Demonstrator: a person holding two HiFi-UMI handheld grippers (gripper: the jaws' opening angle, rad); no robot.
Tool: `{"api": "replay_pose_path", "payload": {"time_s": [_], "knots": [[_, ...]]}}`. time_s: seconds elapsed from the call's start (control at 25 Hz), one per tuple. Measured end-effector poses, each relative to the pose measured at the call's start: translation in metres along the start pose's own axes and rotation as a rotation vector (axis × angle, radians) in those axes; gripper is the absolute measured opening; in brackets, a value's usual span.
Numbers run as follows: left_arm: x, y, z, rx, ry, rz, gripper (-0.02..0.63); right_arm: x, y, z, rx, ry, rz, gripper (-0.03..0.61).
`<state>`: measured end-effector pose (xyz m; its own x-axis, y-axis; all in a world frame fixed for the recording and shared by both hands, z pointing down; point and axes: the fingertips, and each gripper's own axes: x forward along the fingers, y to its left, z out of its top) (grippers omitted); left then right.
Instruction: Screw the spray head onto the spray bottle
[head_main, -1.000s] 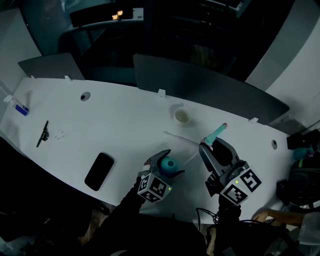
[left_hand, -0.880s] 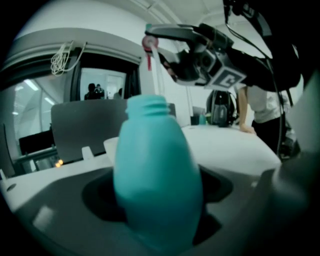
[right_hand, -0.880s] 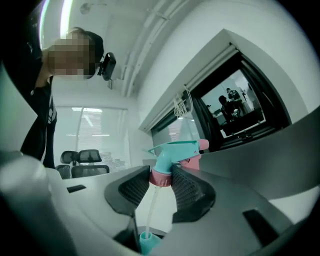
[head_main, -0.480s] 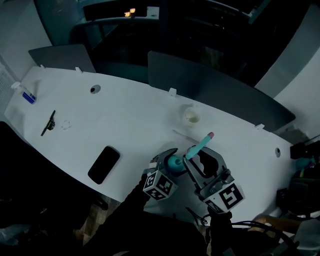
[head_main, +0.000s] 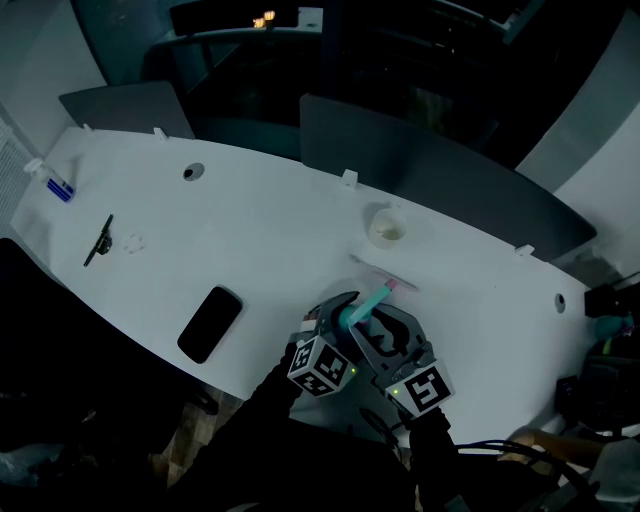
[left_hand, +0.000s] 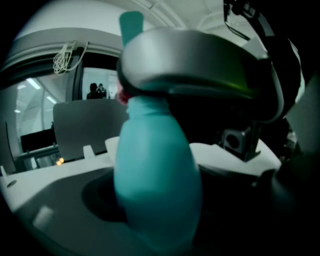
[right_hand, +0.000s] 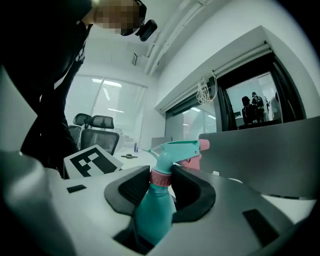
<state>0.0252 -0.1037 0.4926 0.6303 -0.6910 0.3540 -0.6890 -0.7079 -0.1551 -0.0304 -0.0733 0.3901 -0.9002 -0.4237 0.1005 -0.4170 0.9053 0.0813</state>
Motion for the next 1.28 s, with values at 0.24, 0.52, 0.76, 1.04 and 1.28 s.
{"api": "replay_pose_path", "payload": {"time_s": [0.24, 0.52, 0.76, 1.04, 1.28], "knots": [[0.000, 0.000, -0.001, 0.000, 0.001, 0.002, 0.416, 0.001, 0.002, -0.003, 0.010, -0.011, 0.019, 0.133], [-0.001, 0.001, -0.002, 0.006, 0.007, 0.012, 0.416, -0.002, 0.004, -0.007, -0.072, -0.048, -0.034, 0.133], [0.000, 0.001, -0.002, 0.001, -0.003, -0.002, 0.417, -0.005, 0.002, -0.010, -0.011, -0.091, -0.100, 0.133], [-0.023, -0.011, -0.007, 0.048, 0.025, -0.272, 0.420, 0.000, 0.015, -0.012, -0.005, -0.025, -0.045, 0.133], [-0.015, -0.011, -0.009, 0.004, 0.015, -0.272, 0.408, -0.006, 0.007, -0.011, -0.028, -0.061, -0.019, 0.133]]}}
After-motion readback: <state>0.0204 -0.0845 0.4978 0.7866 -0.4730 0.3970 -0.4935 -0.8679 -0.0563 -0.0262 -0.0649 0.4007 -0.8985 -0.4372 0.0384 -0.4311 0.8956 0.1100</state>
